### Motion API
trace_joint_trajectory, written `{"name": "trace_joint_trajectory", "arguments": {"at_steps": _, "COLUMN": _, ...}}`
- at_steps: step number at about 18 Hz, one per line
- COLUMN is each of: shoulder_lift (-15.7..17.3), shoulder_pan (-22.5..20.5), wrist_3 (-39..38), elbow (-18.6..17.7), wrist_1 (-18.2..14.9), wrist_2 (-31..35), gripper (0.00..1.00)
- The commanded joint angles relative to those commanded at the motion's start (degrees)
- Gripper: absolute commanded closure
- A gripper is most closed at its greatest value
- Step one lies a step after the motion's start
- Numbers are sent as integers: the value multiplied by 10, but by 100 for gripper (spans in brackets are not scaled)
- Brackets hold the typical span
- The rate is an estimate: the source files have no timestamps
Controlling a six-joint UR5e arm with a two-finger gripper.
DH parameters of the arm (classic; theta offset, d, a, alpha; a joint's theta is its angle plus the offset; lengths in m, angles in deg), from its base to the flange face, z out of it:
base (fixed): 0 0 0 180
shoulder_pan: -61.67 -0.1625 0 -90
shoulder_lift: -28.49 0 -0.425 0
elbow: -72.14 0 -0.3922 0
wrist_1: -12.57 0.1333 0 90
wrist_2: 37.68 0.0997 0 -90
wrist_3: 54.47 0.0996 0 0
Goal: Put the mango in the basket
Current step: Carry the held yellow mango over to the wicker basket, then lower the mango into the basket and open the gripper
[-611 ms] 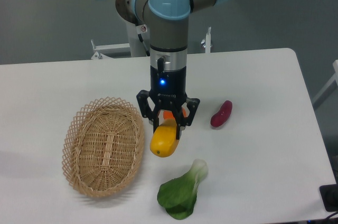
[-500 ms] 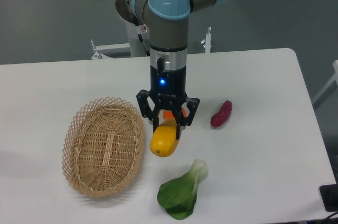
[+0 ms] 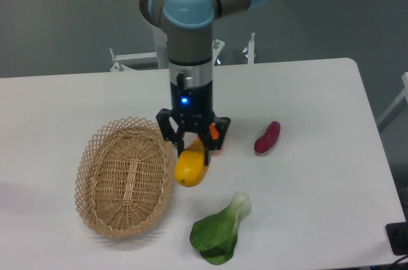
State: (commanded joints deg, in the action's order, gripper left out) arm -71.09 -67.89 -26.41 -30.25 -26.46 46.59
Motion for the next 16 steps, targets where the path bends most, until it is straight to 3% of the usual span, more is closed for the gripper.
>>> {"name": "trace_joint_trajectory", "arguments": {"at_steps": 5, "shoulder_lift": -9, "shoulder_pan": 58, "wrist_3": -71, "elbow": -1, "wrist_1": -2, "wrist_2": 33, "gripper": 46}}
{"name": "trace_joint_trajectory", "arguments": {"at_steps": 9, "shoulder_lift": -37, "shoulder_pan": 94, "wrist_3": -188, "elbow": 2, "wrist_1": 1, "wrist_2": 42, "gripper": 44}}
{"name": "trace_joint_trajectory", "arguments": {"at_steps": 13, "shoulder_lift": -77, "shoulder_pan": 143, "wrist_3": -170, "elbow": -1, "wrist_1": 1, "wrist_2": 97, "gripper": 44}}
{"name": "trace_joint_trajectory", "arguments": {"at_steps": 16, "shoulder_lift": -91, "shoulder_pan": 157, "wrist_3": -139, "elbow": -10, "wrist_1": 1, "wrist_2": 99, "gripper": 44}}
